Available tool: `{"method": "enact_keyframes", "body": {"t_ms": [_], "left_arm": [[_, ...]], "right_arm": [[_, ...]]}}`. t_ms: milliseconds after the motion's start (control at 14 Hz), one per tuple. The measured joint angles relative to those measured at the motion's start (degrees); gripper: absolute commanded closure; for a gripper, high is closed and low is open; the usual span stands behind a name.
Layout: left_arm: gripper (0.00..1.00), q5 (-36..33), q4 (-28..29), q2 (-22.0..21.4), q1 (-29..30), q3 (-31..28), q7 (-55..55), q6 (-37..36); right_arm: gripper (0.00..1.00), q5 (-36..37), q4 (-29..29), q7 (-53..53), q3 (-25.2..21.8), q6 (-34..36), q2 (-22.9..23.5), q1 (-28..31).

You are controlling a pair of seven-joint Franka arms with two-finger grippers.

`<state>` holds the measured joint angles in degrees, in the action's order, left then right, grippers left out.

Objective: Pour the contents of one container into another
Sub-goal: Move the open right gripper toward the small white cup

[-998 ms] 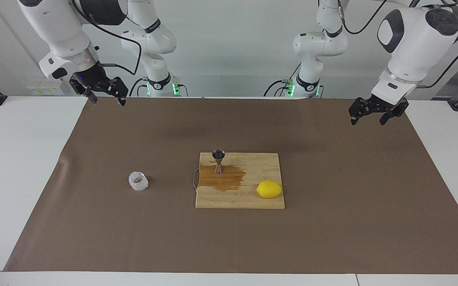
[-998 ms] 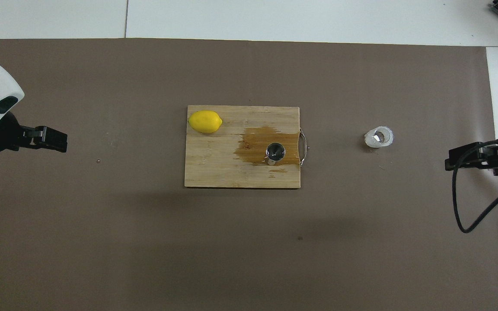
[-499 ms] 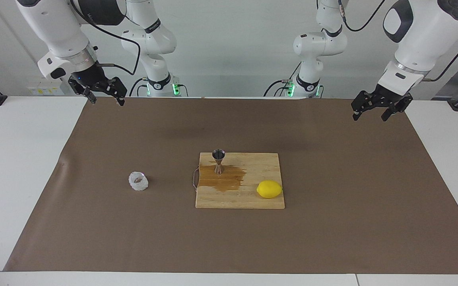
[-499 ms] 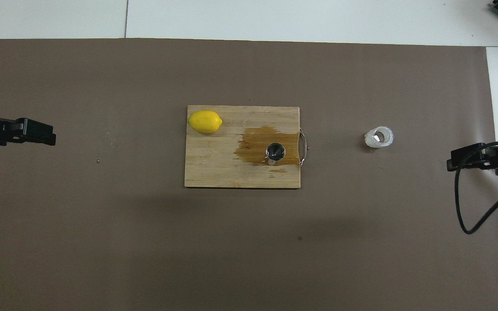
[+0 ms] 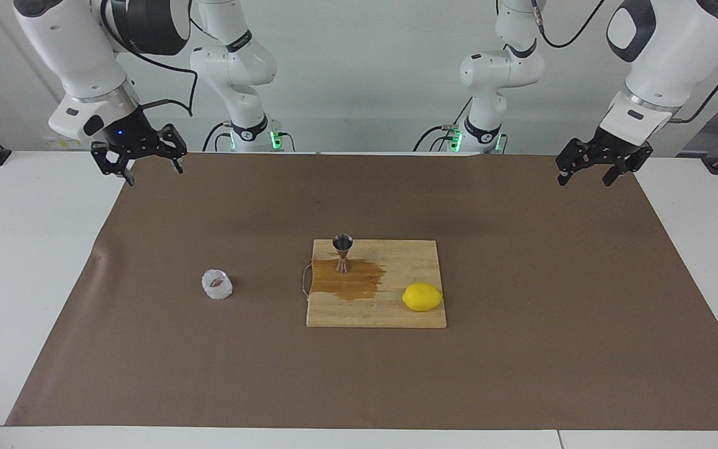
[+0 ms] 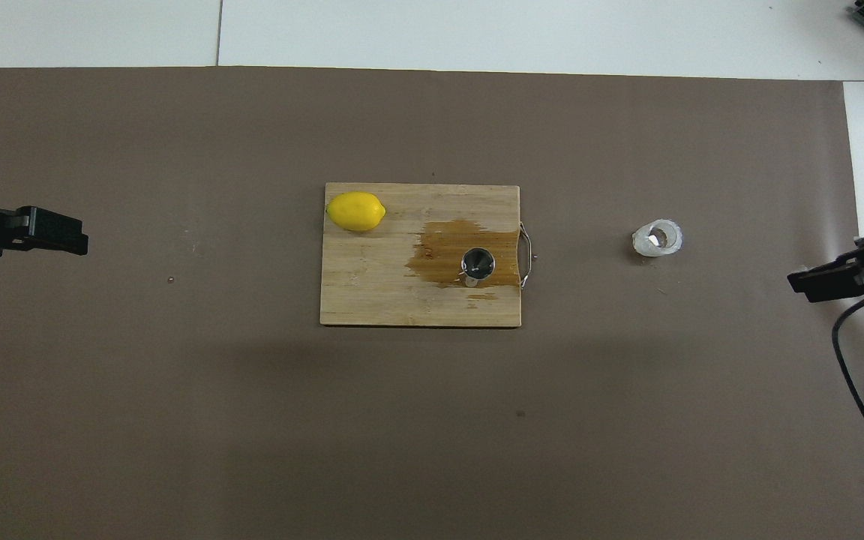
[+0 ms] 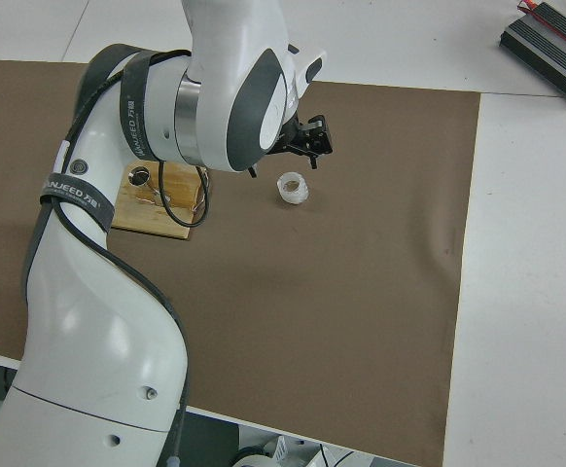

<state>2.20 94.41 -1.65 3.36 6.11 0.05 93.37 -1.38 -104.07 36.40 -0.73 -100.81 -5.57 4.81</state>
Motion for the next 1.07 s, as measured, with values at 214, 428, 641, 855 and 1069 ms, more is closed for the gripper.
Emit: {"method": "enact_keyframes", "body": {"t_ms": [214, 428, 641, 855, 1069], "left_arm": [[0.00, 0.0, 0.0, 0.0, 0.0, 0.0, 0.0, 0.0], [0.00, 0.0, 0.0, 0.0, 0.0, 0.1, 0.0, 0.0], [0.00, 0.0, 0.0, 0.0, 0.0, 0.1, 0.0, 0.0], [0.00, 0.0, 0.0, 0.0, 0.0, 0.1, 0.0, 0.0], [0.00, 0.0, 0.0, 0.0, 0.0, 0.1, 0.0, 0.0]], "right_arm": [[0.00, -0.1, -4.5, 19.7, 0.0, -7.6, 0.6, 1.5], [0.00, -6.0, -6.6, 33.8, -0.1, -13.5, 4.8, 3.9], [0.00, -18.1, -7.1, 48.5, -0.1, -18.0, 11.1, 6.5], [0.00, -26.1, -7.0, 55.6, -0.1, -20.2, 15.9, 6.9], [0.00, -30.0, -7.3, 61.1, 0.1, -20.2, 18.4, 6.7]]}}
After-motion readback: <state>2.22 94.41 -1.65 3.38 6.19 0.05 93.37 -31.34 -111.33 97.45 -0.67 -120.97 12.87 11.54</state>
